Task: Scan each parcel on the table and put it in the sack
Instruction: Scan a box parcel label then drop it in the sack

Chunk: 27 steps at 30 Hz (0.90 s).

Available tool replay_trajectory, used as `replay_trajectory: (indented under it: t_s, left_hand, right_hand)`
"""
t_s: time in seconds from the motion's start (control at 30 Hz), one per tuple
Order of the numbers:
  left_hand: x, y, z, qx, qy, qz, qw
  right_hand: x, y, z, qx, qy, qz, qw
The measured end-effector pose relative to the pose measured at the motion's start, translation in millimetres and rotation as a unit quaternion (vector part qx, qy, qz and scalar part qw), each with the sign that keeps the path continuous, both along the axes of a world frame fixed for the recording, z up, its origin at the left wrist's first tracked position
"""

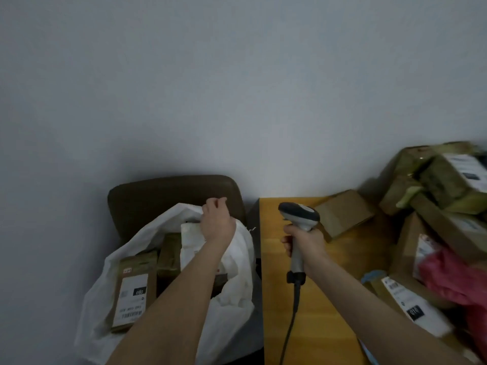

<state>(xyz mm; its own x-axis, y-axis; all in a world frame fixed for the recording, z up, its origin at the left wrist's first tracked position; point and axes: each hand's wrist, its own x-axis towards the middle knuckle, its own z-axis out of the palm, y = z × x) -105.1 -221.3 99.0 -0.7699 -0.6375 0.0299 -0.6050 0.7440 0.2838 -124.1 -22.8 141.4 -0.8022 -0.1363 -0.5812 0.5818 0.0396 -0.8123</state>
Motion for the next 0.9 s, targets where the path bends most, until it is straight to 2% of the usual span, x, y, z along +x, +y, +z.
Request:
replay_trajectory:
  t_s: [0.2,0.4,0.53,0.73,0.9]
  left_hand:
    - [-56.5,102.5,49.4,0.014,0.049,-0.165,0.985]
    - [-90.4,209.3,79.7,0.022,0.044,-0.255,0.966]
    - [-106.9,289.3,91.9,0.020,0.047,-0.272,0.961]
    - [-127.9,422.8,104.2,0.059,0.035,-0.299,0.952]
    - [-145.9,501.1,106.4,0.104,0.015,-0.304,0.947]
  right_hand:
    - [-21.5,77.3,38.8,0.001,0.056,-0.087,0.995]
    - [-37.0,177.6,61.4,0.015,0.088,-0.135,0.987]
    - [-50.2,259.6,67.3,0.017,0.089,-0.151,0.984]
    - [-68.1,388.1,70.1,0.041,0.118,-0.177,0.976]
    - [-86.4,471.4,69.7,0.050,0.107,-0.202,0.972]
